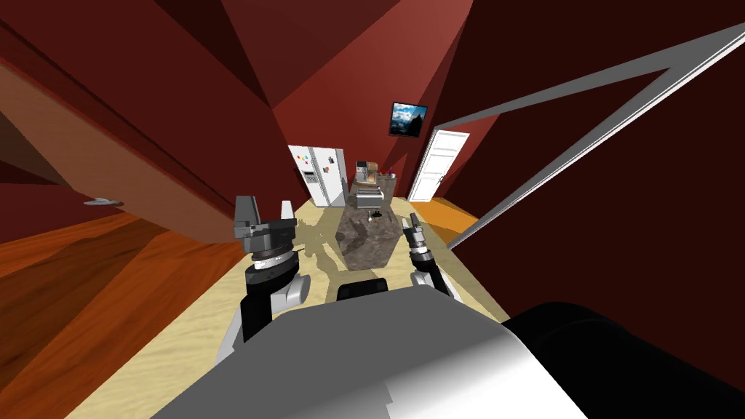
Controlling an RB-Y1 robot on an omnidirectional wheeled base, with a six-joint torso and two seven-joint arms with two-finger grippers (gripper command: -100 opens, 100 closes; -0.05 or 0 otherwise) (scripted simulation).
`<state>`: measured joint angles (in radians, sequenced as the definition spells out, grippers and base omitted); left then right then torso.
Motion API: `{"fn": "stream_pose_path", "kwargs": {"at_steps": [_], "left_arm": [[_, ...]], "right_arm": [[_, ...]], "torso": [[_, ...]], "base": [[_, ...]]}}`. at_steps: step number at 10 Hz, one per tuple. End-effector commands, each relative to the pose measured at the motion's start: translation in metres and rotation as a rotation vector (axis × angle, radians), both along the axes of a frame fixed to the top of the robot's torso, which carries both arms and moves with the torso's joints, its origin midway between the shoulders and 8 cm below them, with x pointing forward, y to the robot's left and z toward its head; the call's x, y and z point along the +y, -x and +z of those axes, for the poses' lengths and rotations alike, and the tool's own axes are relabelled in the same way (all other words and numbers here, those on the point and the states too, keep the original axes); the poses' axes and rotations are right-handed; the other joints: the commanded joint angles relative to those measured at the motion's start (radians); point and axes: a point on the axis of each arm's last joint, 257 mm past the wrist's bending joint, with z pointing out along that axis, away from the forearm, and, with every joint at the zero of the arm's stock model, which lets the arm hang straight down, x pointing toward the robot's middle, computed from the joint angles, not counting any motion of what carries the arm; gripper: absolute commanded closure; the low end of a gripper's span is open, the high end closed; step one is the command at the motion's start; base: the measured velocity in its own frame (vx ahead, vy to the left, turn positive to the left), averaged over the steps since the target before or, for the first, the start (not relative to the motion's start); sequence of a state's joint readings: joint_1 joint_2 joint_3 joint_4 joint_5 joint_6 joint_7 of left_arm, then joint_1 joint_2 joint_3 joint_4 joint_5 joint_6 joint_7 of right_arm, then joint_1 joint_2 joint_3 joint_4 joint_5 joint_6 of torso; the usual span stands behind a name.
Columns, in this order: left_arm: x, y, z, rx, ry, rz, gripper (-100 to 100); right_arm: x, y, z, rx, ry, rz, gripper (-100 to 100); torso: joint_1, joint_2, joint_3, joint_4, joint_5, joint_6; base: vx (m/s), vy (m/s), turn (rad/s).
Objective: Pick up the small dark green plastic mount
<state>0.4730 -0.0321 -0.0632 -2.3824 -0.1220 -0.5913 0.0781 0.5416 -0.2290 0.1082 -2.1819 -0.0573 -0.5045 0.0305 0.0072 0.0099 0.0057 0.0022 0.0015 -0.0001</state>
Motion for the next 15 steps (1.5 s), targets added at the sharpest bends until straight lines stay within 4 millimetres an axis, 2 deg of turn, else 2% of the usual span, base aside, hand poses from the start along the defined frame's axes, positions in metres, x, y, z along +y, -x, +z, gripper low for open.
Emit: {"fn": "stream_pose_path", "kwargs": {"at_steps": [1, 2, 3, 4, 5, 6, 7, 8, 9, 10, 11, 12, 13, 14, 15], "left_arm": [[0.0, 0.0, 0.0, 0.0, 0.0, 0.0, 0], [0.0, 0.0, 0.0, 0.0, 0.0, 0.0, 0], [0.0, 0.0, 0.0, 0.0, 0.0, 0.0, 0], [0.0, 0.0, 0.0, 0.0, 0.0, 0.0, 0], [0.0, 0.0, 0.0, 0.0, 0.0, 0.0, 0], [0.0, 0.0, 0.0, 0.0, 0.0, 0.0, 0], [0.0, 0.0, 0.0, 0.0, 0.0, 0.0, 0], [0.0, 0.0, 0.0, 0.0, 0.0, 0.0, 0], [0.0, 0.0, 0.0, 0.0, 0.0, 0.0, 0], [0.0, 0.0, 0.0, 0.0, 0.0, 0.0, 0], [0.0, 0.0, 0.0, 0.0, 0.0, 0.0, 0], [0.0, 0.0, 0.0, 0.0, 0.0, 0.0, 0], [0.0, 0.0, 0.0, 0.0, 0.0, 0.0, 0], [0.0, 0.0, 0.0, 0.0, 0.0, 0.0, 0], [0.0, 0.0, 0.0, 0.0, 0.0, 0.0, 0]], "right_arm": [[0.008, -0.003, -0.009, 0.026, 0.029, 0.024, -100], [0.017, -0.005, -0.028, 0.067, 0.06, 0.055, -100], [0.018, -0.005, -0.028, 0.069, 0.071, 0.061, -100], [0.027, -0.006, -0.049, 0.113, 0.108, 0.093, -100], [0.028, -0.006, -0.05, 0.115, 0.117, 0.098, -100], [0.036, -0.005, -0.072, 0.161, 0.158, 0.13, -100], [0.036, -0.005, -0.073, 0.164, 0.169, 0.135, -100], [0.044, -0.003, -0.097, 0.211, 0.212, 0.166, -100], [0.043, -0.002, -0.098, 0.214, 0.225, 0.172, -100], [0.049, 0.001, -0.124, 0.261, 0.271, 0.202, -100], [0.049, 0.002, -0.125, 0.265, 0.286, 0.208, -100], [0.054, 0.008, -0.149, 0.307, 0.332, 0.238, -100], [0.052, 0.009, -0.153, 0.315, 0.352, 0.245, -100], [0.056, 0.017, -0.176, 0.354, 0.408, 0.278, -100], [0.053, 0.018, -0.181, 0.366, 0.423, 0.28, -100]], "torso": [[0.0, 0.0, 0.0, 0.0, 0.0, 0.0], [-0.001, -0.001, -0.001, 0.0, 0.0, 0.0], [-0.003, -0.002, -0.001, 0.0, 0.0, 0.0], [-0.004, -0.004, -0.002, -0.001, -0.001, 0.0], [-0.003, -0.004, -0.002, -0.001, 0.0, 0.0], [-0.003, -0.004, -0.002, -0.001, 0.0, 0.0], [-0.002, -0.003, -0.002, -0.001, 0.0, 0.0], [-0.002, -0.004, -0.002, -0.001, 0.0, 0.0], [-0.001, -0.004, -0.002, -0.001, 0.0, 0.0], [-0.002, -0.005, -0.003, -0.001, 0.0, 0.0], [-0.001, -0.004, -0.002, -0.001, 0.0, 0.0], [-0.003, -0.004, -0.002, -0.001, 0.0, 0.0], [-0.002, -0.005, -0.003, -0.001, 0.0, 0.0], [-0.003, -0.006, -0.003, -0.001, 0.0, 0.0], [-0.001, -0.005, -0.003, -0.001, 0.0, 0.0]], "base": [[-0.115, 0.09, 0.012], [-0.112, 0.062, 0.041], [-0.08, 0.057, 0.026], [-0.088, 0.078, 0.06], [-0.081, 0.07, 0.028], [-0.1, 0.081, 0.069], [-0.082, 0.085, 0.033], [-0.083, 0.109, 0.068], [-0.073, 0.088, 0.038], [-0.089, 0.095, 0.1], [-0.079, 0.071, 0.04], [-0.067, 0.091, 0.091], [-0.049, 0.086, 0.048], [-0.073, 0.102, 0.129], [-0.058, 0.082, 0.059]]}}
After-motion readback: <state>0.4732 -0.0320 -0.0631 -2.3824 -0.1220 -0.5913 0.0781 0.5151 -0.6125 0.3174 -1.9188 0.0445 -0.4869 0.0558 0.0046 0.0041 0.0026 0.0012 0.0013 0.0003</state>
